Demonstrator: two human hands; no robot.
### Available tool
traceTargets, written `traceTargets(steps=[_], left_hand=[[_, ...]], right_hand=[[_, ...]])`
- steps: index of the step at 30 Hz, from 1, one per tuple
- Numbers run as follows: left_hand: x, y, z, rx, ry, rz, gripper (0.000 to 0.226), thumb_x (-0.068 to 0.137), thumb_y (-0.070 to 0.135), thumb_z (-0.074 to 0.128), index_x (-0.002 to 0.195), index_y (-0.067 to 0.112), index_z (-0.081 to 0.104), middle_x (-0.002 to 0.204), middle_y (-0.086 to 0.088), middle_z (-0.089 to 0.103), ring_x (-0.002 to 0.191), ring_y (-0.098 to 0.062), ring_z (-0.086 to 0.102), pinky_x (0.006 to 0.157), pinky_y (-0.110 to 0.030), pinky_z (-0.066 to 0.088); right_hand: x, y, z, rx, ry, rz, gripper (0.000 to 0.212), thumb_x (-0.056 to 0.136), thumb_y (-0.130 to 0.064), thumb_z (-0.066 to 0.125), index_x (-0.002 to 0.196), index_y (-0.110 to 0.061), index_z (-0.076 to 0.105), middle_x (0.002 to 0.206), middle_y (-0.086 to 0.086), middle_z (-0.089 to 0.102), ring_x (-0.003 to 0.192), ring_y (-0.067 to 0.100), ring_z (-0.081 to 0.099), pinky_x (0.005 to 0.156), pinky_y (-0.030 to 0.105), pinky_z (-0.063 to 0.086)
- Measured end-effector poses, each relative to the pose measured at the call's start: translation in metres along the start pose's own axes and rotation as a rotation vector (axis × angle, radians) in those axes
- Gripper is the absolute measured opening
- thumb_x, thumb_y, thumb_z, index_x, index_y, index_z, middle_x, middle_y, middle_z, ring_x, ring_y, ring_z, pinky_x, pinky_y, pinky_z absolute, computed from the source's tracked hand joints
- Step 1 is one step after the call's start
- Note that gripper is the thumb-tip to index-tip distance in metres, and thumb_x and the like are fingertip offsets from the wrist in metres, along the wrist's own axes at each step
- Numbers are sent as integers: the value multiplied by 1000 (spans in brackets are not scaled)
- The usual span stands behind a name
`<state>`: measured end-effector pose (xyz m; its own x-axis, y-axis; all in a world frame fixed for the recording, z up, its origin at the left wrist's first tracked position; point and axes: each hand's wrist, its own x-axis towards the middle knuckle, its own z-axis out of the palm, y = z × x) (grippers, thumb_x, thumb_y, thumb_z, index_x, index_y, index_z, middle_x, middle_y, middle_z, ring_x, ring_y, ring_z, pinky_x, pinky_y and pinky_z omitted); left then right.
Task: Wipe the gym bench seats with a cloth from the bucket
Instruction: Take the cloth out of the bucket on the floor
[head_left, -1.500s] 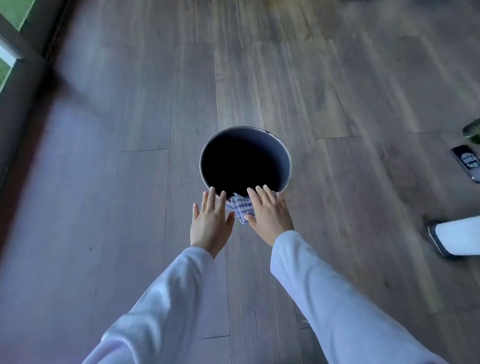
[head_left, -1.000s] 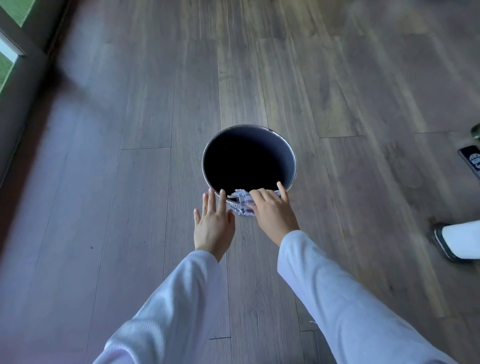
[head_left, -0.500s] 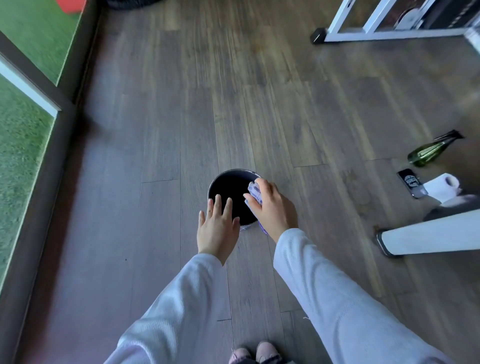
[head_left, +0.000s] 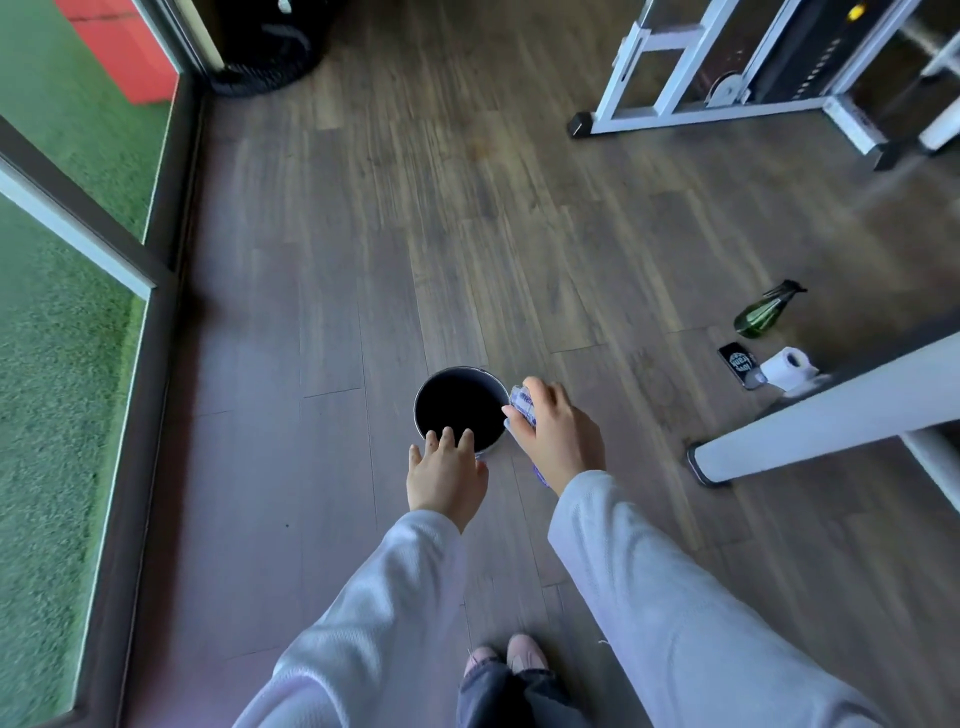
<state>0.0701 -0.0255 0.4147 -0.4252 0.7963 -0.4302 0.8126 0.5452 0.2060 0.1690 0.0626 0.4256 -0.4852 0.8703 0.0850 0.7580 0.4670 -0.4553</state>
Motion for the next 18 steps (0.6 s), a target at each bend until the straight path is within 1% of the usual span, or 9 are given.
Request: traceTargets(steps=[3, 7, 11, 15, 16, 18], left_hand=[[-5, 14, -9, 8, 14, 26, 39, 96, 28, 37, 132, 15, 40, 129, -5, 48, 127, -24, 36, 107, -38, 26], [-5, 32, -20, -7, 8, 34, 38, 95, 27, 38, 131, 14, 42, 129, -6, 47, 129, -26, 33, 109, -40, 24], [0, 46, -28, 11, 9, 63, 35, 95, 28, 38, 127, 14, 44, 128, -5, 48, 127, -26, 35, 108, -40, 26], [8, 61, -35, 22, 22, 100, 35, 95, 27, 38, 127, 14, 45, 128, -6, 49, 124, -25, 37, 107, -39, 27], [11, 65, -36, 25, 15, 109, 37, 95, 27, 38, 129, 14, 44, 130, -6, 48, 125, -25, 36, 107, -40, 27], [19, 74, -35, 31, 2, 122, 38, 95, 28, 38, 130, 14, 43, 131, -6, 47, 127, -26, 35, 107, -41, 27]], right_hand=[[-3, 5, -18, -8, 8, 21, 34, 87, -30, 58, 109, -4, 57, 99, 17, 60, 73, 39, 61, 58, 35, 41], [0, 14, -35, -30, 33, 39, 32, 86, -29, 60, 105, -3, 57, 94, 18, 60, 69, 38, 61, 56, 35, 41], [4, 24, -48, -21, 81, 57, 26, 81, -24, 67, 94, -2, 60, 81, 18, 60, 56, 36, 59, 49, 32, 40], [9, 35, -58, -57, 110, 76, 27, 73, -22, 75, 86, -3, 61, 72, 16, 59, 46, 33, 57, 41, 29, 39], [11, 39, -61, -65, 123, 80, 27, 73, -22, 75, 85, -3, 60, 71, 15, 59, 45, 33, 57, 41, 29, 39], [15, 49, -67, -61, 115, 100, 26, 77, -23, 71, 89, -2, 60, 76, 17, 59, 51, 35, 58, 45, 31, 41]])
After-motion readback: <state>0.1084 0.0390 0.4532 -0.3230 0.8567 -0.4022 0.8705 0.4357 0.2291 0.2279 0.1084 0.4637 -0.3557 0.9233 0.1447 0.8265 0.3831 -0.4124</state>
